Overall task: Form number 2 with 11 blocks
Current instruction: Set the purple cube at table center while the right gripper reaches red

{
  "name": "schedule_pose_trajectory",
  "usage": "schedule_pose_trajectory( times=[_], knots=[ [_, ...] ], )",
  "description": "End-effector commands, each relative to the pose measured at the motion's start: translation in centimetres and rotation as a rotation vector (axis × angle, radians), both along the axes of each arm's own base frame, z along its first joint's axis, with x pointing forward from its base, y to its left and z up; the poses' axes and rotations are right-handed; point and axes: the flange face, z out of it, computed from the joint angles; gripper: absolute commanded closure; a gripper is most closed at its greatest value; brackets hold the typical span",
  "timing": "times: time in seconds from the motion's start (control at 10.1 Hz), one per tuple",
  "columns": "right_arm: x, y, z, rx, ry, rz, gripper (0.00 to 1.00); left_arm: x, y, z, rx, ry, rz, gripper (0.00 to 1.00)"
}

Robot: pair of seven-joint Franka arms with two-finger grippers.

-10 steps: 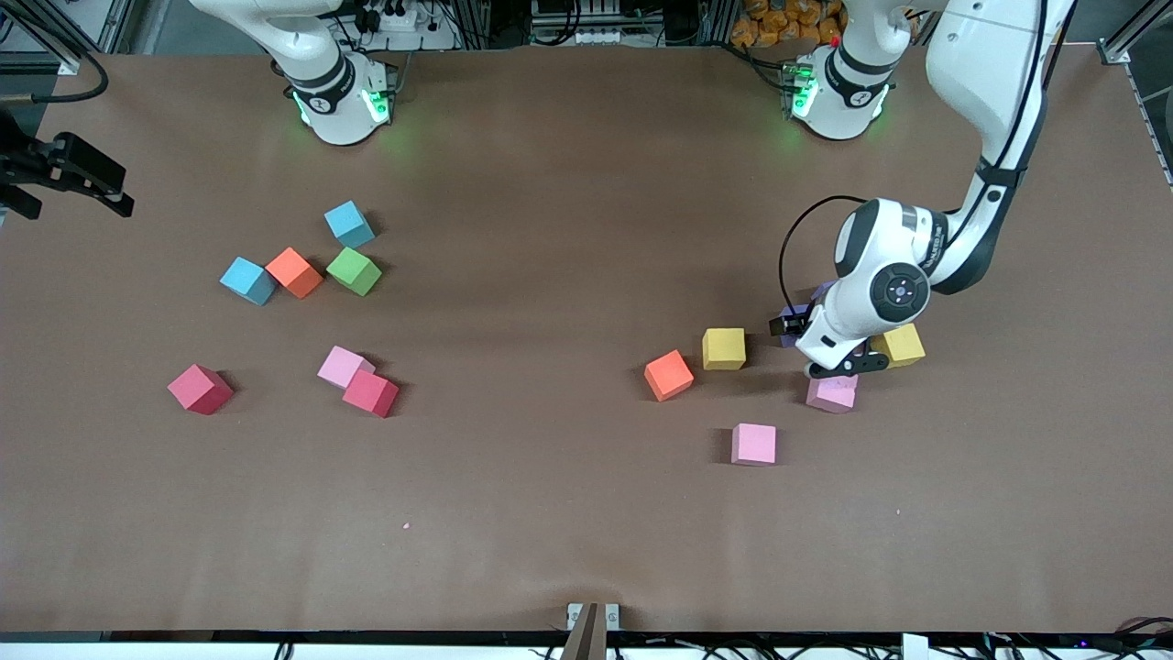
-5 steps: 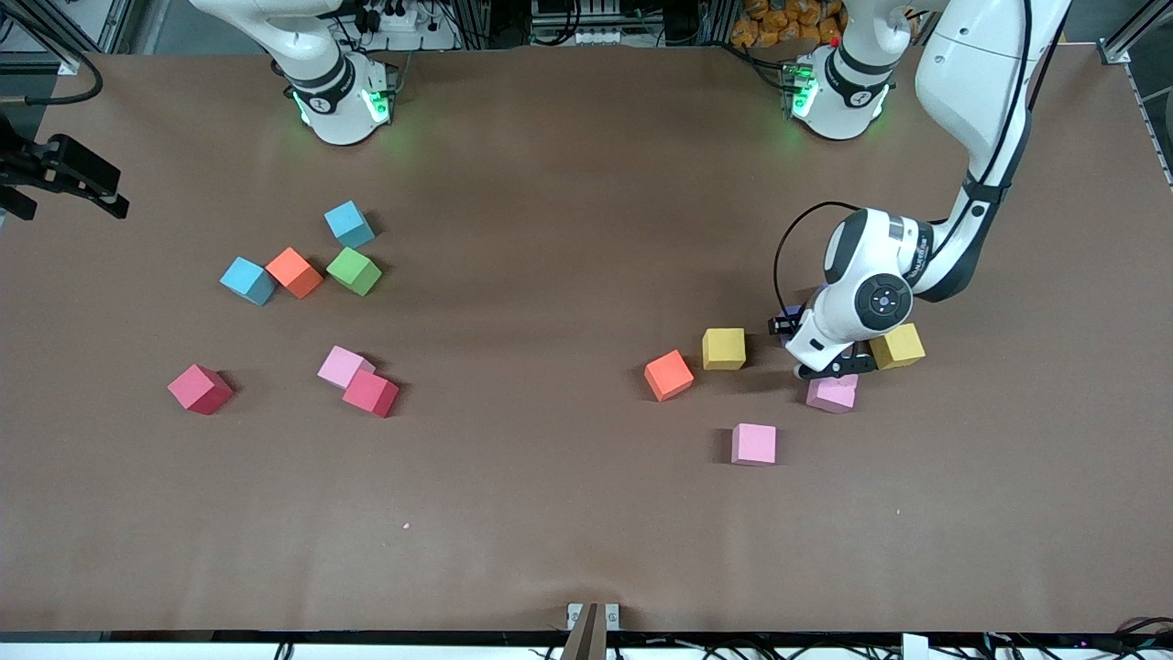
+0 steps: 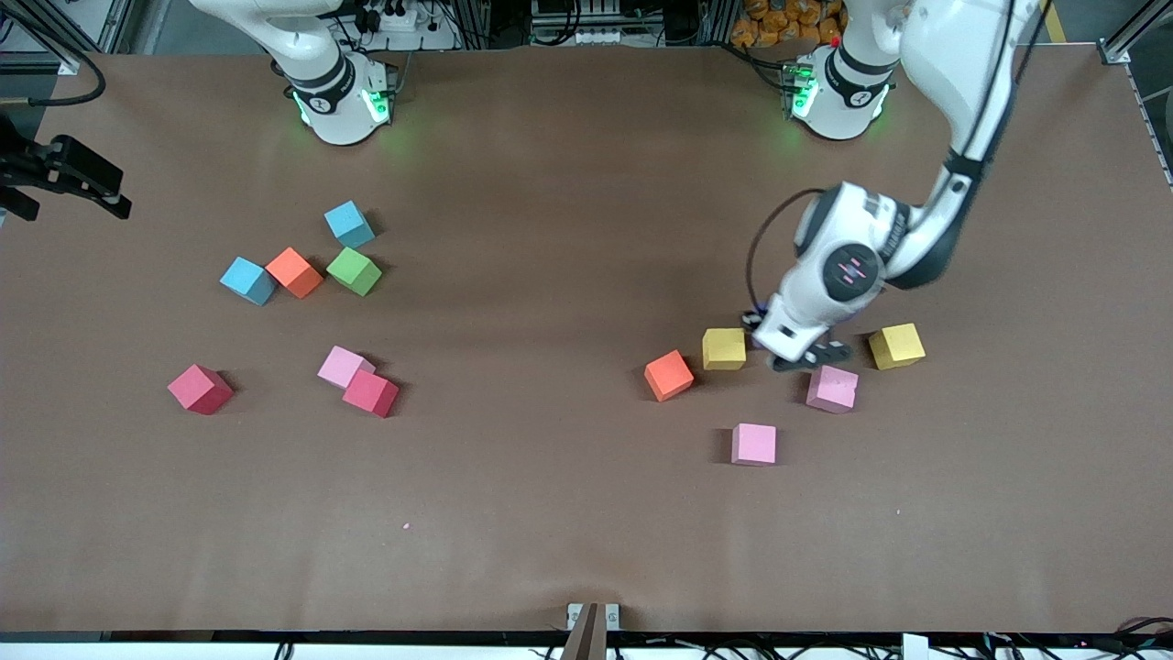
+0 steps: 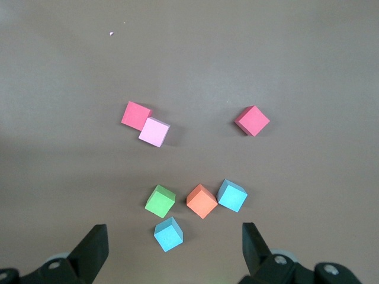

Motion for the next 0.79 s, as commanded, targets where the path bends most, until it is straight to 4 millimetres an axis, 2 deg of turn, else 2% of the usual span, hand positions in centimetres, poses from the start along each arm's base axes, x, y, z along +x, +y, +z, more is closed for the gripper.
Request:
schedule_pose_trajectory(
  times=[0.0,0.2,0.3,0.4,0.5,0.6,0.7],
  knots=[
    [0.2,0.5,-0.1,-0.016,0.002,0.006,0.0,-2.8,-7.4,3.0,-0.02,-0.022,-0.005,1.0],
    [0.7,0.8,-0.9,-0.014,-0.004,0.012,0.0,-5.9,-16.8,-0.2,-0.049,0.025,-0.02,1.0],
    [1.1,1.2,-1.7,-0.015,-0.015,0.02,0.0,-7.0,-20.2,-0.1,-0.064,0.022,-0.009,1.0],
    [1.2,1.4,-2.3,-0.019,-0.003,0.032,0.0,-8.6,-22.7,0.0,-0.072,0.021,-0.014,1.0],
    [1.3,1.3,-3.4,-0.02,0.02,0.034,0.0,-11.1,-24.9,-0.3,-0.068,0.026,-0.038,1.0],
    [1.6,1.2,-3.7,-0.02,0.02,0.033,0.0,-14.3,-27.0,-1.1,-0.058,0.037,-0.07,1.0],
    [2.1,1.2,-3.8,-0.017,-0.001,0.033,0.0,-16.8,-28.5,-2.8,-0.052,0.051,-0.094,1.0]
  ],
)
